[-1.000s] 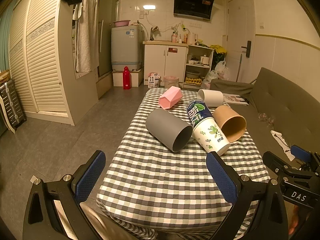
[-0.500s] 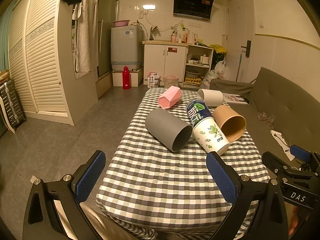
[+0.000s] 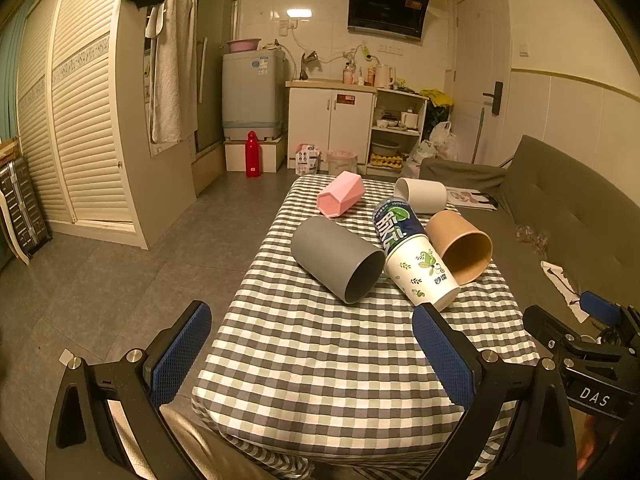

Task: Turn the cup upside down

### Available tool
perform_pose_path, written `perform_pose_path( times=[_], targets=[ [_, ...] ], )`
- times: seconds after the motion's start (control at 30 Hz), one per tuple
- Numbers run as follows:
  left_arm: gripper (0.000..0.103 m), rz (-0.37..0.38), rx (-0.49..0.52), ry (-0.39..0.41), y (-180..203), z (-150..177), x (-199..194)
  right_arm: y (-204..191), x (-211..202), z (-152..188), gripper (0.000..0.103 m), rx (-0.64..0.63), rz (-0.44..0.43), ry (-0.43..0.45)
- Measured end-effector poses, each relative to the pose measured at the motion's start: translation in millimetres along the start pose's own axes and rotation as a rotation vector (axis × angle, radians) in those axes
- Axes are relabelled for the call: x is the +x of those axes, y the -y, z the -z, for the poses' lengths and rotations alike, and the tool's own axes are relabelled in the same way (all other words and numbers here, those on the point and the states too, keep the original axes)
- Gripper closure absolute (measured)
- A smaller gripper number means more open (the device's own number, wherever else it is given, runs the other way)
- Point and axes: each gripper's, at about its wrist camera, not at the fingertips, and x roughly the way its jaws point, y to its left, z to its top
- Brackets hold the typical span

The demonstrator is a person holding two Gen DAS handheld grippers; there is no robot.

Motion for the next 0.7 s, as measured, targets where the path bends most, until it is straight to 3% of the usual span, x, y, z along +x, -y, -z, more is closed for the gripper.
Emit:
perform_pose_path(
  times=[0.27,0.47,0.7],
  targets=[
    [0.000,-0.003,-0.003,-0.025,5.6,5.5,10.4,-2.3,3.9,-1.7,0.000,-0.016,0.000,-0.018],
    [0.000,0.004,-0.004,-0.050,2.3,-13.2,21.3,-5.0,12.3,-10.9,0.000,-0.017,0.003,-0.053],
    [0.000,-0.027,-0.001,-0.083,-10.2,-48.5,59.4,-12.8,40.4,-63.0,0.000,-0.030,-0.045,-0.113]
  ],
)
